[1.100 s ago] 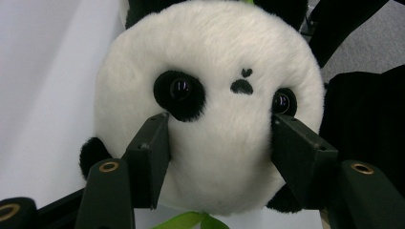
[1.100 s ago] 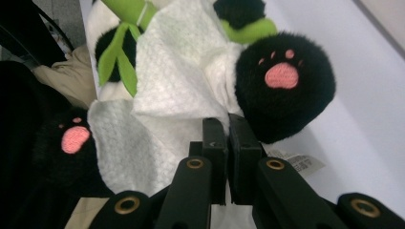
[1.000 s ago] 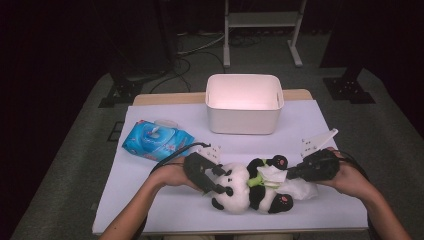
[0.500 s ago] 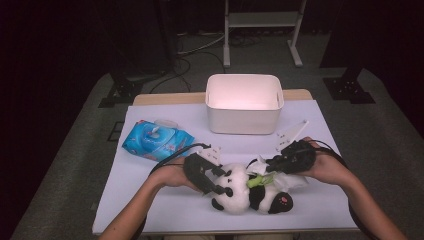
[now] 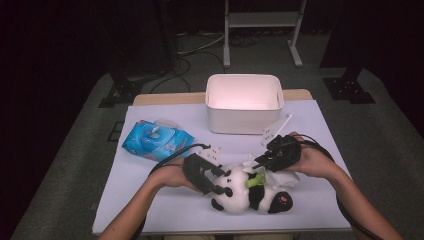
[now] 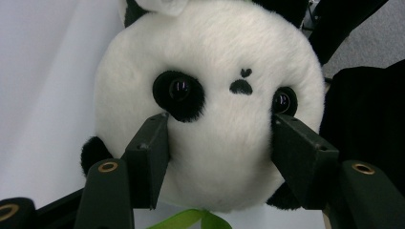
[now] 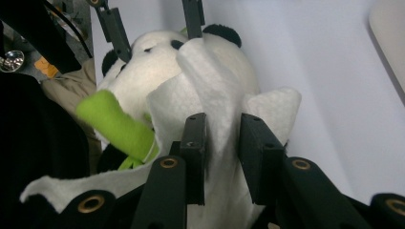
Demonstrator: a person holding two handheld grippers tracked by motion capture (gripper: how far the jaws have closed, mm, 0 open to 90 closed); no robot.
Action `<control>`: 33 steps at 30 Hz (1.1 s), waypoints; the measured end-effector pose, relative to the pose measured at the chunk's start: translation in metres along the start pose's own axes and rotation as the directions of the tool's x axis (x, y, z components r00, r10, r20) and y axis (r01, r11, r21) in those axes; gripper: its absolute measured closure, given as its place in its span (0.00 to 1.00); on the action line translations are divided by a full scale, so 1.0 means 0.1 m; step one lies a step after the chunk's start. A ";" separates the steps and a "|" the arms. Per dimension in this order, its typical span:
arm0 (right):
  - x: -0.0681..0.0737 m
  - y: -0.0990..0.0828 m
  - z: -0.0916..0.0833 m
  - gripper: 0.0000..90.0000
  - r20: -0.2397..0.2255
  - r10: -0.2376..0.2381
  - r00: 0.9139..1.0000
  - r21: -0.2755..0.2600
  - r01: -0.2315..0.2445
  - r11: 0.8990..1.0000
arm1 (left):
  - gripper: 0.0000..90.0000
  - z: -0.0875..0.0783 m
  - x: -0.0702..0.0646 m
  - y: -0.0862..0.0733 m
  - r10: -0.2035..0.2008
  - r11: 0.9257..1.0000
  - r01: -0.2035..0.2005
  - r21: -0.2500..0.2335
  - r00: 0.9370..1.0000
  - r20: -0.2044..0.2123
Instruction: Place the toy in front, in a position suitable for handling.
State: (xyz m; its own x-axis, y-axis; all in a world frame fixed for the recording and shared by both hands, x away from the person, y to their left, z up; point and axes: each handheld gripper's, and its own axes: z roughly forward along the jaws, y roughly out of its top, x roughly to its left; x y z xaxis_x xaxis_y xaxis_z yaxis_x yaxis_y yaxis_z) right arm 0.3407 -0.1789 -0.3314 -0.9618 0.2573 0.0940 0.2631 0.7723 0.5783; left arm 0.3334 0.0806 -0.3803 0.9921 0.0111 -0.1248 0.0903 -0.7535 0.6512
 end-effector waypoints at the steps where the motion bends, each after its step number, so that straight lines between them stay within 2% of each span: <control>1: 0.00 0.01 0.02 0.78 -0.004 0.004 1.000 0.000 -0.004 1.000 | 0.44 0.00 0.00 0.00 0.000 1.000 0.000 -0.001 1.000 -0.001; 5: -0.01 0.06 0.08 0.75 -0.016 0.008 1.000 0.002 -0.008 1.000 | 0.44 0.00 0.00 0.00 -0.003 1.000 0.003 -0.003 1.000 -0.001; 10: 0.02 0.11 0.17 0.73 -0.007 -0.002 1.000 0.027 0.003 1.000 | 0.44 0.00 0.00 0.01 -0.002 1.000 0.002 0.002 1.000 -0.003; 15: 0.08 0.16 0.30 0.74 0.004 -0.044 0.999 0.060 0.043 0.997 | 0.44 0.01 -0.01 0.00 0.002 1.000 -0.002 -0.001 1.000 -0.006; 17: 0.08 0.16 0.32 0.76 -0.002 -0.041 0.999 0.064 0.041 0.997 | 0.44 0.01 -0.01 -0.01 0.006 1.000 -0.006 0.002 1.000 -0.007; 21: 0.09 0.13 0.36 0.86 -0.016 -0.048 0.999 0.055 0.049 0.997 | 0.44 0.01 -0.01 -0.01 0.005 1.000 -0.005 0.003 1.000 -0.005; 24: 0.12 0.11 0.35 0.94 -0.016 -0.073 0.997 0.040 0.073 0.997 | 0.44 0.01 -0.01 -0.01 0.006 1.000 -0.006 -0.001 1.000 0.001; 29: 0.11 0.07 0.25 0.95 -0.015 -0.061 0.998 0.016 0.062 0.998 | 0.44 0.00 0.00 -0.02 0.001 1.000 -0.001 -0.007 1.000 0.002; 33: 0.12 0.04 0.14 0.95 0.011 -0.063 0.998 0.005 0.063 0.998 | 0.44 0.00 0.00 -0.02 0.001 1.000 -0.001 -0.004 1.000 0.001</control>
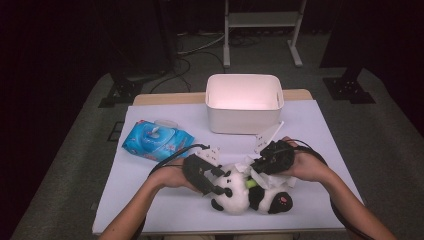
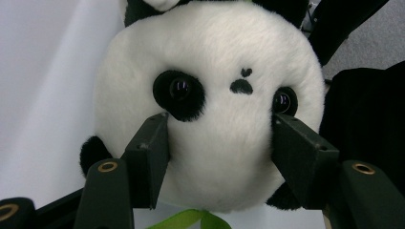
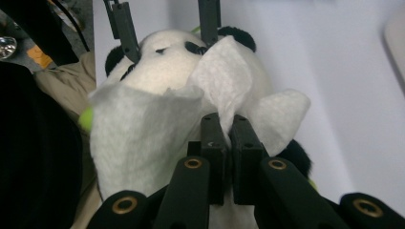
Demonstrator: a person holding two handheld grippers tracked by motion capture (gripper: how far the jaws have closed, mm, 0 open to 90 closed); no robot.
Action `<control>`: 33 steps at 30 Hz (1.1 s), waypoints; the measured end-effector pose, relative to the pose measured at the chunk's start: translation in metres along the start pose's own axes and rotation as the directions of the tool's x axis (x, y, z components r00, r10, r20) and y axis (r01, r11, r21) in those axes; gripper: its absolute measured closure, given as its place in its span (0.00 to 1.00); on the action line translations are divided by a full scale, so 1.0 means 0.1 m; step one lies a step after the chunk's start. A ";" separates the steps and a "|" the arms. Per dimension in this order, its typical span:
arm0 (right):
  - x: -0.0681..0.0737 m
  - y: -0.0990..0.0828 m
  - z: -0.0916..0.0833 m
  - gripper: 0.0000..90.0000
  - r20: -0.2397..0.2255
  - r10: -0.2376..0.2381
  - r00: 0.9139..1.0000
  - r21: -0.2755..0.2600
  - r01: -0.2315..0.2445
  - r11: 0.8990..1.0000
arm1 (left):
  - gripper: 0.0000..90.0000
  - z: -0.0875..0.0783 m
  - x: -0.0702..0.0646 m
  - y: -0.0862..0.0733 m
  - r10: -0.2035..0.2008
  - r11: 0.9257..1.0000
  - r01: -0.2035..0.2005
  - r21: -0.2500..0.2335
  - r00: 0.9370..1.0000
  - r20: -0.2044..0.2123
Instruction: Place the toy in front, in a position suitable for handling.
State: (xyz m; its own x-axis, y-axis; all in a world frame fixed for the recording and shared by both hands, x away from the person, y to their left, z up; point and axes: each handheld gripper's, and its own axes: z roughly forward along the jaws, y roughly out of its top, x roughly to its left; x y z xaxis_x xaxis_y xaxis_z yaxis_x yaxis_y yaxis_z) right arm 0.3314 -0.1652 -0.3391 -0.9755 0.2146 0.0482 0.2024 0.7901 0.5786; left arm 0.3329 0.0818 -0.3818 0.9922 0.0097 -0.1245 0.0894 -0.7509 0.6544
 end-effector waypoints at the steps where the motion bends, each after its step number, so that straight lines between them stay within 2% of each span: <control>1: 0.00 -0.01 -0.03 0.95 0.008 -0.002 1.000 0.001 0.002 1.000 | 0.44 0.00 0.00 0.00 -0.002 1.000 0.002 -0.001 1.000 0.000; 5: 0.00 -0.09 -0.18 0.95 0.037 0.009 0.999 -0.017 -0.008 1.000 | 0.44 0.00 0.00 0.00 -0.006 1.000 0.006 0.001 1.000 0.001; 12: -0.08 -0.30 -0.44 0.95 0.103 0.076 0.992 -0.038 -0.072 0.997 | 0.44 0.00 0.00 0.01 -0.007 1.000 0.007 0.003 1.000 0.001; 19: -0.10 -0.47 -0.59 0.95 0.125 0.106 0.987 -0.064 -0.098 0.993 | 0.44 0.01 0.01 0.01 -0.012 1.000 0.012 0.001 1.000 0.000; 25: -0.08 -0.62 -0.63 0.95 0.126 0.143 0.982 -0.066 -0.136 0.989 | 0.44 0.01 0.01 0.01 -0.018 1.000 0.018 0.001 1.000 -0.003; 33: -0.04 -0.77 -0.56 0.95 0.101 0.159 0.982 -0.059 -0.154 0.986 | 0.44 0.01 0.01 0.02 -0.018 1.000 0.018 0.006 1.000 -0.007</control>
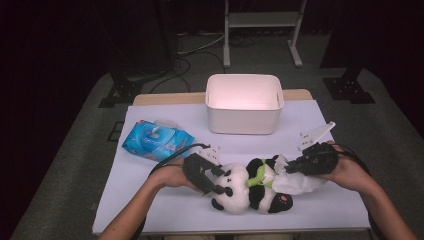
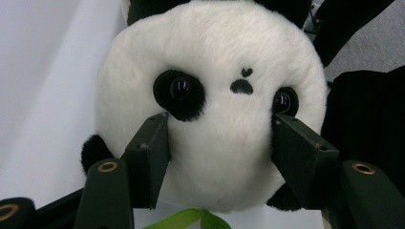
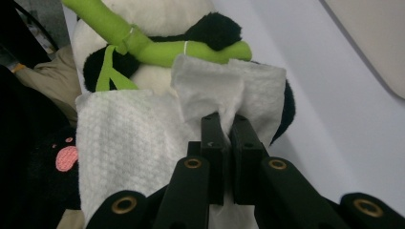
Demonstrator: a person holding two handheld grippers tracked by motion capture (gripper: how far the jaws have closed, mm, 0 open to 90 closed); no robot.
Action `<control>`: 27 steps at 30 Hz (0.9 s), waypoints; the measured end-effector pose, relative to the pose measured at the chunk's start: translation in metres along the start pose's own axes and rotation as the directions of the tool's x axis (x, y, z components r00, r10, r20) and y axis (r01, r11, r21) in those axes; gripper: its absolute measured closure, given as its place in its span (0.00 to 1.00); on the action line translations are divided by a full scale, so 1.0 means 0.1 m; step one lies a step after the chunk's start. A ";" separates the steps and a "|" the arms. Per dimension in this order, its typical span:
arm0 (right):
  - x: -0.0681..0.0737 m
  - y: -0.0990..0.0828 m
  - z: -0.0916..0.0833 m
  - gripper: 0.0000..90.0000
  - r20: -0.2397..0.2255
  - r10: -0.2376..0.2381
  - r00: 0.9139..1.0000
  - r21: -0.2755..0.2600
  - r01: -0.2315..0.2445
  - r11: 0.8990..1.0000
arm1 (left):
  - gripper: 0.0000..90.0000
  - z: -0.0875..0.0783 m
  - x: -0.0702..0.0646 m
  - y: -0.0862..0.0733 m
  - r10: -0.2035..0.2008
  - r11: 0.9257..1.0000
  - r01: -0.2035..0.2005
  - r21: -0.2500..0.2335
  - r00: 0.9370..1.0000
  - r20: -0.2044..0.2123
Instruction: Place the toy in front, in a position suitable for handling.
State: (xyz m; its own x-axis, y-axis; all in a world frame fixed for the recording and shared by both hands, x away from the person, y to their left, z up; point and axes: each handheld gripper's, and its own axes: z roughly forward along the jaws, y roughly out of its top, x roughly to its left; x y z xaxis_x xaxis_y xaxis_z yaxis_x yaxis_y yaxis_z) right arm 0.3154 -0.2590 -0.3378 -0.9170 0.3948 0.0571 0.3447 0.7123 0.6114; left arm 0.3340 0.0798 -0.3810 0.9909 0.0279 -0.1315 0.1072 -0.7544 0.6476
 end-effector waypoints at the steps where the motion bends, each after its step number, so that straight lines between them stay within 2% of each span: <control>1: 0.00 -0.01 0.01 0.95 -0.006 0.002 1.000 -0.001 -0.002 1.000 | 0.44 0.00 0.00 0.00 0.002 1.000 -0.002 0.002 1.000 -0.002; 6: -0.01 0.01 0.09 0.95 -0.023 0.004 1.000 -0.009 -0.005 1.000 | 0.44 0.02 -0.01 0.03 -0.009 1.000 0.010 0.009 1.000 -0.015; 10: 0.00 0.10 0.18 0.95 -0.045 -0.015 0.999 -0.007 0.014 1.000 | 0.44 0.05 -0.02 0.08 0.005 1.000 -0.004 0.017 1.000 -0.017; 14: 0.00 0.22 0.29 0.95 -0.044 -0.045 0.998 -0.002 0.045 0.999 | 0.44 0.07 -0.01 0.09 0.003 1.000 -0.003 0.014 1.000 -0.019; 19: -0.03 0.32 0.33 0.95 -0.043 -0.042 0.998 -0.013 0.041 0.999 | 0.44 0.08 0.00 0.08 -0.003 1.000 0.003 0.008 1.000 -0.019; 23: -0.01 0.27 0.29 0.95 -0.041 -0.042 0.998 -0.004 0.042 0.999 | 0.44 0.07 -0.01 0.08 -0.008 1.000 0.008 0.006 1.000 -0.020; 27: 0.02 0.14 0.24 0.95 -0.039 -0.026 0.999 0.004 0.026 1.000 | 0.44 0.07 -0.01 0.06 -0.013 1.000 0.013 -0.004 1.000 -0.025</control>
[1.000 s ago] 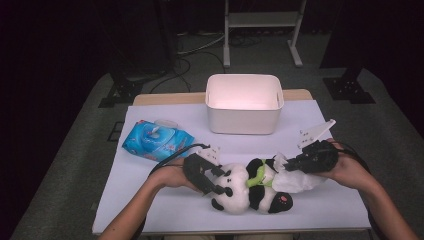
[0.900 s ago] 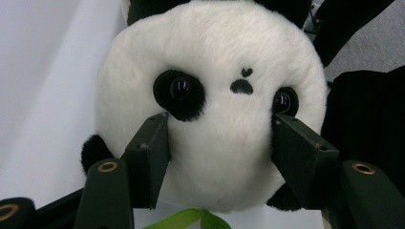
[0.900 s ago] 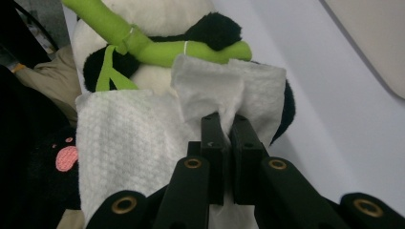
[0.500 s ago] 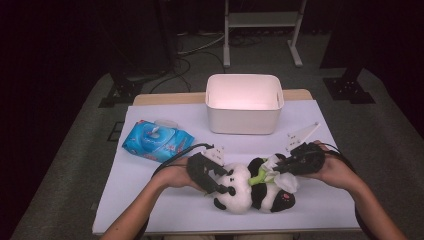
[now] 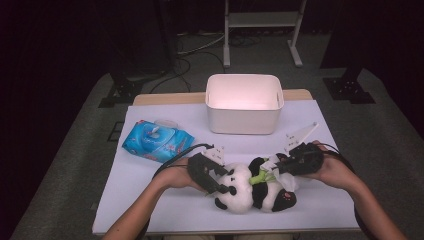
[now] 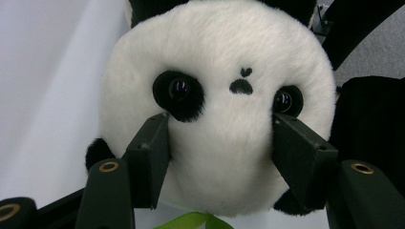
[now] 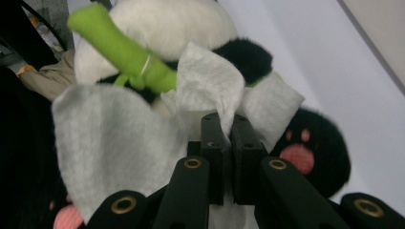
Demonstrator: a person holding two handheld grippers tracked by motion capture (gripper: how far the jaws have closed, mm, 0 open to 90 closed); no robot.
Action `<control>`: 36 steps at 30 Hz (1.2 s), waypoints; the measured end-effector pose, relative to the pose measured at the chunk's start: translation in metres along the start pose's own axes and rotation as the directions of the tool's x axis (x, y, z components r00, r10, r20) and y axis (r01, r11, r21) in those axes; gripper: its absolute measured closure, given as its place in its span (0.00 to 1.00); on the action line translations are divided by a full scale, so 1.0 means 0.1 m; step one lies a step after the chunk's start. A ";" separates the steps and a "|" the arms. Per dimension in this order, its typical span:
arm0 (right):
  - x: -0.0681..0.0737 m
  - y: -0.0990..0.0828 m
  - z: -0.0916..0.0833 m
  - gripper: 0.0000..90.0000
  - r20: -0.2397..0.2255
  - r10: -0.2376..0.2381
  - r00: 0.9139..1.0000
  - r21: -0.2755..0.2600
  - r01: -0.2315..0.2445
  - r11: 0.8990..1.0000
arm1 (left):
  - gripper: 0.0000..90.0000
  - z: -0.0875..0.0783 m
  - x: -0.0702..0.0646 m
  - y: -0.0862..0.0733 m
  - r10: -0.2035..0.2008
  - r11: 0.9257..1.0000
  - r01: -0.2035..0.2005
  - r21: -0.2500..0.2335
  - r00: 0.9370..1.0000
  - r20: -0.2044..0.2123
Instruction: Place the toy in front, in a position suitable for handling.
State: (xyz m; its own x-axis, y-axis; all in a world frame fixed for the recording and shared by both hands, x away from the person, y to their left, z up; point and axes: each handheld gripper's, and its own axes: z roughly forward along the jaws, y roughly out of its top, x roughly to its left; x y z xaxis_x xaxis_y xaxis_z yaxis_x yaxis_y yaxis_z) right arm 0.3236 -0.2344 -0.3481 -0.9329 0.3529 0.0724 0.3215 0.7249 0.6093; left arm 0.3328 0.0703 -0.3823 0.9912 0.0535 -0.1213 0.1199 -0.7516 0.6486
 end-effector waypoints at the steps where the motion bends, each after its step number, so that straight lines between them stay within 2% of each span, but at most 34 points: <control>1: 0.01 -0.04 -0.01 0.95 0.001 0.016 1.000 -0.004 -0.016 1.000 | 0.44 0.00 0.00 0.00 -0.003 1.000 0.003 -0.004 1.000 -0.001; 6: 0.05 -0.22 -0.05 0.95 -0.005 0.057 0.998 -0.025 -0.057 0.998 | 0.44 -0.01 -0.02 0.00 0.009 1.000 -0.009 0.003 1.000 -0.012; 19: 0.20 -0.57 -0.15 0.95 -0.011 0.094 0.995 -0.027 -0.095 0.995 | 0.39 -0.07 -0.09 -0.04 0.006 1.000 -0.006 0.000 0.999 -0.044; 21: 0.24 -0.56 -0.19 0.95 -0.015 0.084 0.996 -0.041 -0.084 0.996 | 0.33 -0.08 -0.12 -0.05 0.009 1.000 -0.009 0.009 0.998 -0.057; 24: 0.32 -0.49 -0.22 0.95 -0.016 0.061 0.998 -0.051 -0.062 0.997 | 0.31 -0.10 -0.15 -0.08 0.005 1.000 -0.005 0.000 0.998 -0.055; 28: 0.37 -0.38 -0.23 0.95 -0.023 0.042 0.999 -0.057 -0.043 0.997 | 0.23 -0.09 -0.20 -0.12 0.002 1.000 -0.002 0.009 0.998 -0.067; 32: 0.43 -0.24 -0.17 0.95 -0.031 -0.004 1.000 -0.036 0.003 0.999 | 0.20 -0.06 -0.22 -0.13 0.009 1.000 -0.008 0.014 0.997 -0.081; 36: 0.40 -0.19 -0.10 0.94 -0.028 -0.011 1.000 -0.017 0.011 1.000 | 0.20 0.03 -0.23 -0.12 0.029 0.999 -0.026 0.026 0.993 -0.112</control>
State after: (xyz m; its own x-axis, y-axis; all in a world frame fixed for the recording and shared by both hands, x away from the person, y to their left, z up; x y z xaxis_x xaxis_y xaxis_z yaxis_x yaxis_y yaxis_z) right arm 0.2785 -0.2401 -0.3485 -0.9406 0.3278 0.0880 0.3087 0.7185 0.6233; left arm 0.3082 0.0757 -0.3898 0.9943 0.1053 -0.0172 0.0924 -0.7696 0.6317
